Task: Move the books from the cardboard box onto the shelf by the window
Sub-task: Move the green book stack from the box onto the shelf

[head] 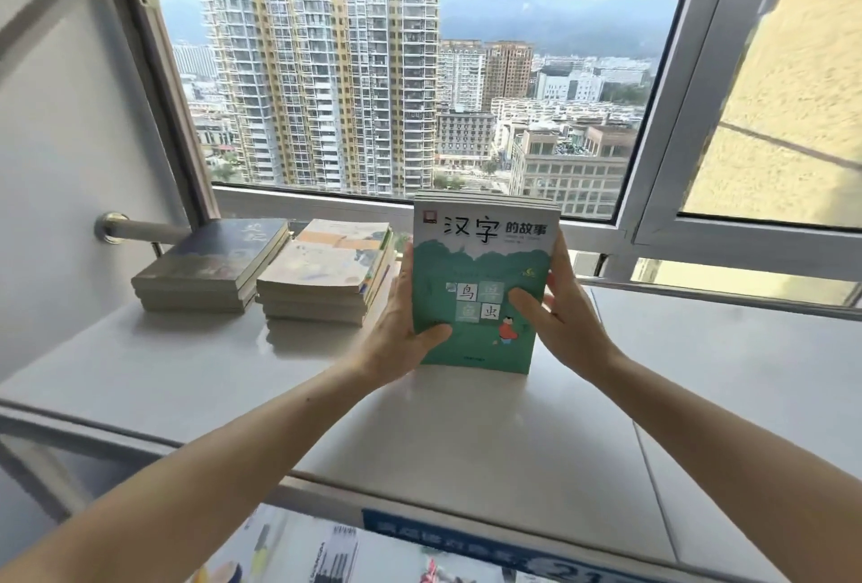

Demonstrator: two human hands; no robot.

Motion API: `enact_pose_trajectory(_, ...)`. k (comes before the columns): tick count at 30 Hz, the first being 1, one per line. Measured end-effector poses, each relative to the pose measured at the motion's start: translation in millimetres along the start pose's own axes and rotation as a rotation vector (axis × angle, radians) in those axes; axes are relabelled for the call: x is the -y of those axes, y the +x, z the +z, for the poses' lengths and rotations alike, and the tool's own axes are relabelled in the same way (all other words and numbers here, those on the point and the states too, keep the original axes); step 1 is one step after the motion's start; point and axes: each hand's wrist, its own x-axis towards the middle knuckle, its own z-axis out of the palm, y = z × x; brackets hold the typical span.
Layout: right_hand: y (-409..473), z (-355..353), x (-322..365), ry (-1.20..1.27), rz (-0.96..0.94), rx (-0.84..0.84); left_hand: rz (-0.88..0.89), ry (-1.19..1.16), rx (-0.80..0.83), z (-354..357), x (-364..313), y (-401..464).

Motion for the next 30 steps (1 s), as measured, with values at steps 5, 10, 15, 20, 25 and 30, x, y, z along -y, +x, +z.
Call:
enact_pose_trajectory(5, -1.6, 2.3, -9.4, 0.002, 0.0, 0.033, -0.029, -0.17, 0.108, 3.9, -15.0, -8.2)
enact_pose_trajectory(10, 23.7, 2.9, -15.6, 0.148, 0.143, 0.023, -0.155, -0.272, 0.167, -4.1, -2.7, 12.0)
enact_pose_trajectory(15, 62.1, 5.3, -16.0, 0.31, 0.516, 0.089, -0.299, -0.199, 0.166, -17.3, -8.4, 44.7)
enact_pose_trajectory(20, 84.2, 19.5, -38.4, 0.316, 0.796, 0.173, -0.48, -0.07, 0.175, -15.1, -13.2, 63.5)
enact_pose_trajectory(25, 101.7, 33.7, -46.6, 0.249, 0.883, 0.226, -0.564, 0.013, 0.149, -11.0, -7.3, 71.9)
enact_pose_trajectory(30, 113.6, 41.7, -46.8, 0.228, 0.962, 0.233, -0.602, 0.054, 0.097, -9.7, 0.0, 84.0)
